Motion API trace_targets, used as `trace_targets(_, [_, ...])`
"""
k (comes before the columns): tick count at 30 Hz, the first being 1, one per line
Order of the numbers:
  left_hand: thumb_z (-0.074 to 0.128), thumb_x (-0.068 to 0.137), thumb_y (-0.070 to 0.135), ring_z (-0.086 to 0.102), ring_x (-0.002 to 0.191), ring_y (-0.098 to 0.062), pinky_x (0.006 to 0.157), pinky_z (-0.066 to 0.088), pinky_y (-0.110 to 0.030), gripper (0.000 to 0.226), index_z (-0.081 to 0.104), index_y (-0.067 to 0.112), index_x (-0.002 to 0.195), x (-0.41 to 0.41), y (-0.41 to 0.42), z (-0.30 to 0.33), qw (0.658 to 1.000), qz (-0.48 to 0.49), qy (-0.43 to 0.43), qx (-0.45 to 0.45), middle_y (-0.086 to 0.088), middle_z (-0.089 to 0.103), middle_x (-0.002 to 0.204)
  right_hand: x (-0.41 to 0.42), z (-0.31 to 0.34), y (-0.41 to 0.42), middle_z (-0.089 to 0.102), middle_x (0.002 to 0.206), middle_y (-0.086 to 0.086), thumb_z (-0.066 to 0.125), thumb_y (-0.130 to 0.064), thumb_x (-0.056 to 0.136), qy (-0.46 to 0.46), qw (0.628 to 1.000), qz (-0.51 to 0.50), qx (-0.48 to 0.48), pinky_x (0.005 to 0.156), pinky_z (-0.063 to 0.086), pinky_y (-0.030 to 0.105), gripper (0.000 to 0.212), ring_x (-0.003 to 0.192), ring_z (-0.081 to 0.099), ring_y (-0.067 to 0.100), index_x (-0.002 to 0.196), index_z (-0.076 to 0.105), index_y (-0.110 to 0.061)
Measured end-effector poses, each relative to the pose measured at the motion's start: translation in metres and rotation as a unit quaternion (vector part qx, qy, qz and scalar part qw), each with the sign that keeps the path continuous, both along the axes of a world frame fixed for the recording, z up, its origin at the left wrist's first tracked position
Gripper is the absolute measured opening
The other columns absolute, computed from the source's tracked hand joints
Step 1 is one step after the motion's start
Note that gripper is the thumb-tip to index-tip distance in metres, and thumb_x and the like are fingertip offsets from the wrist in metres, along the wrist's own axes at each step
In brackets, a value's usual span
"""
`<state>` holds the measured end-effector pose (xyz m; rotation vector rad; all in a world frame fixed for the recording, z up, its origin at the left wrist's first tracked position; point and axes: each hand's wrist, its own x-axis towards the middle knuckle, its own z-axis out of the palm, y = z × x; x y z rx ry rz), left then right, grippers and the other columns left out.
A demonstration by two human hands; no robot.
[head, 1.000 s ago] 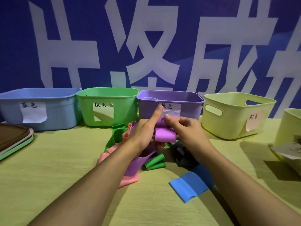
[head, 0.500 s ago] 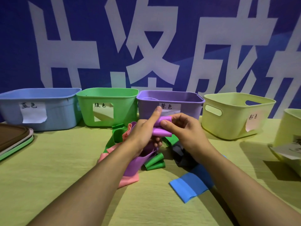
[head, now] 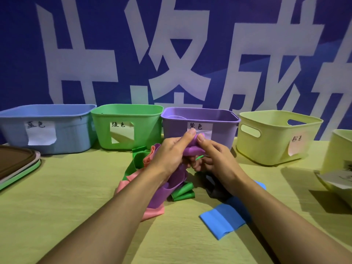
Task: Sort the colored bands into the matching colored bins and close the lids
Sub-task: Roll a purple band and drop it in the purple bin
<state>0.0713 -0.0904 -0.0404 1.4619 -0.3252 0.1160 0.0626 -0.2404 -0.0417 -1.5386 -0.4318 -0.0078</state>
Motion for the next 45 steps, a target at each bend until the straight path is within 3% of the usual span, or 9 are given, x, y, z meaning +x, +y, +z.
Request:
trace_targets(7, [0.070, 0.072, 0.080, 0.066, 0.076, -0.038, 0.078, 0.045, -0.047, 0.079, 0.078, 0.006, 0.099, 0.008, 0.004, -0.007, 0.999, -0.001, -0.023, 0.044, -0.035, 0.071, 0.095, 0.000, 0.007, 0.001, 0.058, 0.058, 0.016, 0.046, -0.103, 0.056, 0.030, 0.998, -0.048, -0.020, 0.056, 0.045, 0.029, 0.109, 0.052, 0.054, 0.024, 0.072, 0.071, 0.001])
trace_targets(12, [0.073, 0.084, 0.052, 0.067, 0.087, -0.043, 0.085, 0.050, -0.054, 0.044, 0.078, 0.009, 0.091, 0.006, 0.001, -0.005, 0.998, -0.044, -0.018, 0.030, -0.032, 0.072, 0.096, -0.004, 0.007, 0.001, 0.059, 0.060, 0.024, 0.047, -0.085, 0.078, 0.007, 0.994, -0.089, -0.059, 0.054, 0.046, 0.031, 0.096, 0.052, 0.055, 0.028, 0.070, 0.071, 0.008])
trace_targets(14, [0.074, 0.089, 0.044, 0.068, 0.089, -0.040, 0.080, 0.053, -0.041, 0.032, 0.078, 0.013, 0.089, 0.005, 0.002, -0.004, 0.998, -0.045, -0.012, 0.034, -0.023, 0.075, 0.093, -0.004, 0.007, 0.000, 0.061, 0.060, 0.025, 0.048, -0.083, 0.081, -0.001, 0.993, -0.095, -0.070, 0.053, 0.046, 0.031, 0.098, 0.052, 0.056, 0.028, 0.074, 0.067, 0.014])
trace_targets(17, [0.069, 0.094, 0.039, 0.061, 0.079, -0.030, 0.063, 0.046, -0.026, 0.039, 0.075, 0.001, 0.099, 0.005, 0.004, -0.005, 0.997, -0.050, -0.021, 0.053, -0.019, 0.073, 0.087, -0.005, 0.011, -0.001, 0.058, 0.056, 0.016, 0.051, -0.070, 0.091, 0.000, 0.993, -0.105, -0.062, 0.051, 0.046, 0.029, 0.076, 0.050, 0.056, 0.025, 0.068, 0.065, 0.001])
trace_targets(23, [0.079, 0.079, 0.034, 0.062, 0.076, -0.020, 0.064, 0.051, -0.021, 0.046, 0.073, -0.003, 0.105, 0.007, 0.007, -0.006, 0.999, -0.042, -0.002, 0.021, -0.016, 0.073, 0.089, -0.001, 0.011, -0.004, 0.057, 0.062, 0.007, 0.063, -0.053, 0.094, 0.020, 0.997, -0.076, -0.020, 0.050, 0.044, 0.026, 0.046, 0.053, 0.052, 0.017, 0.078, 0.071, -0.010])
trace_targets(28, [0.077, 0.087, 0.009, 0.066, 0.065, -0.010, 0.063, 0.053, -0.018, 0.009, 0.072, 0.005, 0.095, 0.006, 0.008, -0.005, 1.000, -0.013, 0.004, 0.006, -0.003, 0.075, 0.076, 0.003, 0.008, -0.003, 0.058, 0.069, 0.009, 0.069, -0.045, 0.092, 0.036, 0.997, -0.062, 0.019, 0.054, 0.046, 0.025, 0.042, 0.060, 0.049, 0.016, 0.087, 0.072, -0.003])
trace_targets(37, [0.082, 0.080, 0.005, 0.073, 0.081, -0.012, 0.075, 0.057, -0.020, 0.024, 0.074, 0.004, 0.103, 0.005, 0.009, -0.004, 1.000, 0.021, -0.005, 0.014, -0.010, 0.078, 0.091, 0.010, 0.006, -0.008, 0.067, 0.069, 0.004, 0.074, -0.036, 0.084, 0.060, 0.996, -0.027, 0.065, 0.059, 0.050, 0.021, 0.040, 0.060, 0.058, 0.010, 0.096, 0.075, 0.002])
trace_targets(42, [0.086, 0.066, 0.030, 0.076, 0.091, -0.019, 0.089, 0.060, -0.031, 0.054, 0.075, 0.002, 0.110, 0.003, 0.006, -0.002, 0.999, 0.033, -0.014, 0.005, -0.011, 0.079, 0.098, 0.011, 0.008, -0.009, 0.072, 0.076, 0.010, 0.075, -0.031, 0.080, 0.072, 0.991, -0.028, 0.106, 0.059, 0.054, 0.020, 0.035, 0.060, 0.064, 0.011, 0.095, 0.076, 0.001])
trace_targets(45, [0.084, 0.076, 0.020, 0.077, 0.093, -0.023, 0.090, 0.060, -0.032, 0.042, 0.075, 0.000, 0.111, 0.006, 0.007, -0.003, 0.999, 0.052, -0.015, 0.001, -0.013, 0.079, 0.099, 0.011, 0.008, -0.008, 0.073, 0.079, 0.012, 0.076, -0.028, 0.078, 0.091, 0.987, -0.013, 0.131, 0.061, 0.057, 0.021, 0.035, 0.062, 0.065, 0.012, 0.096, 0.075, 0.002])
